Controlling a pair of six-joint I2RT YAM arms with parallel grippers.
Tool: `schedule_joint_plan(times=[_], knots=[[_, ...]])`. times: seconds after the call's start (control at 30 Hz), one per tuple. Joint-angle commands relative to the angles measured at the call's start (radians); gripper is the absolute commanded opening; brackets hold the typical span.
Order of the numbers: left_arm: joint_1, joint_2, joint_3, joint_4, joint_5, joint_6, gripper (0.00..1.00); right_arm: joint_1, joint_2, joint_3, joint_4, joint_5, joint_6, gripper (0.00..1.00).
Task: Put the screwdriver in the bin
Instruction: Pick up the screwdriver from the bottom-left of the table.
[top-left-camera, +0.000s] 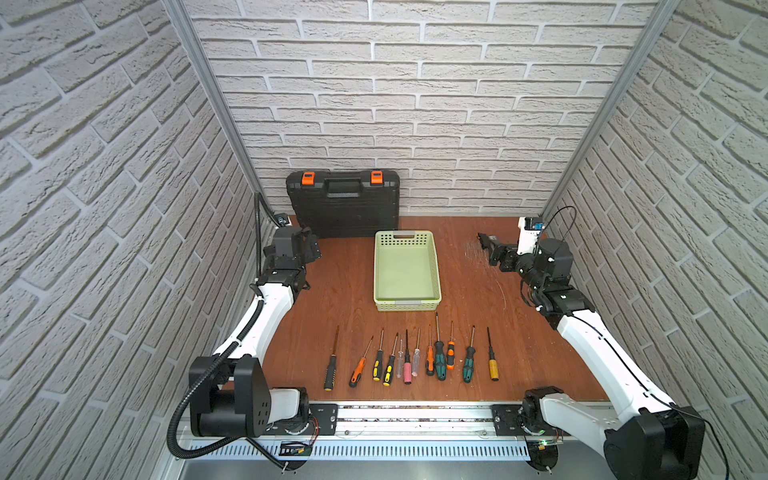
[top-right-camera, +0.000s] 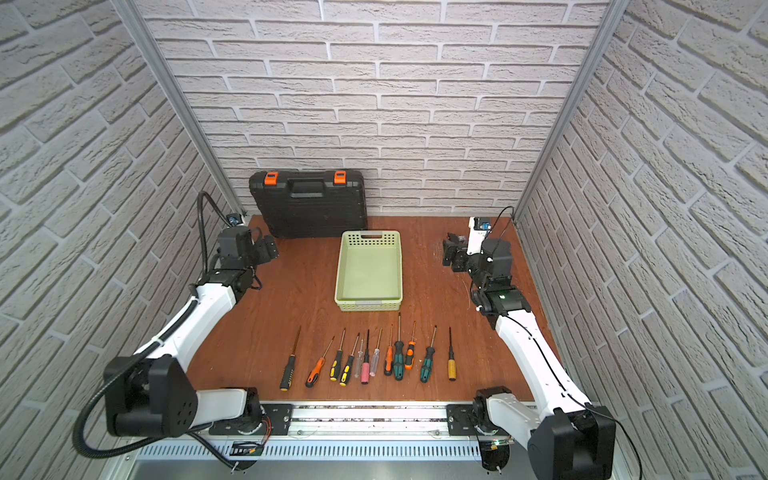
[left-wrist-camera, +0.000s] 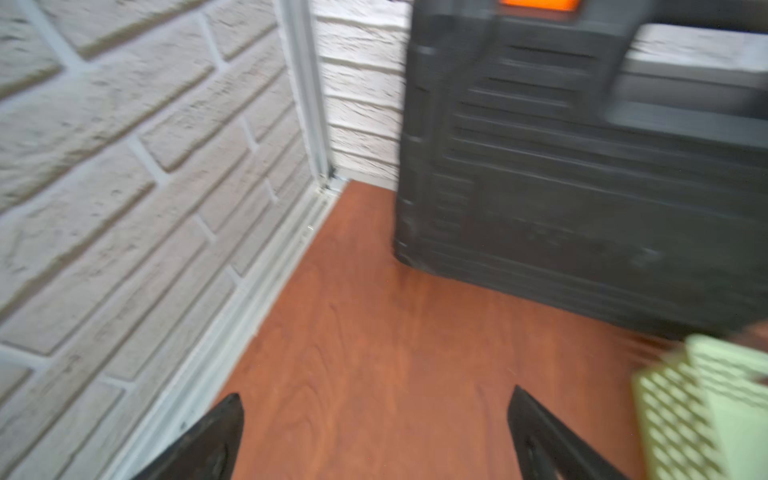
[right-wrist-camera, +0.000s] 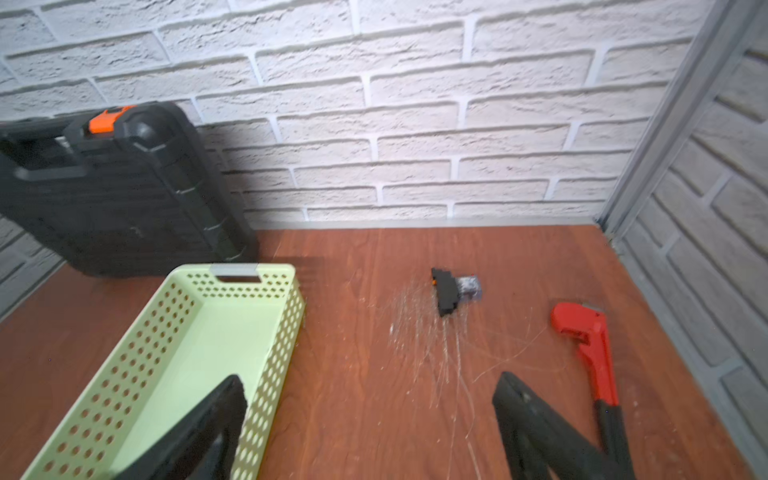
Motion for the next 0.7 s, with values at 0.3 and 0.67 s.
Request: schedule_joint_plan(times=[0.3, 0.67], knots=[[-0.184, -0.063, 0.047, -0.571, 0.177, -0.221, 0.96, 0.32, 0.014, 0.083, -0.441, 0.02, 0.098, 0.89], [-0.282, -0.088, -0.067, -0.744, 0.266, -0.349, 0.87, 0.366, -0.004, 0.024, -0.495, 0.038, 0.146, 0.87]])
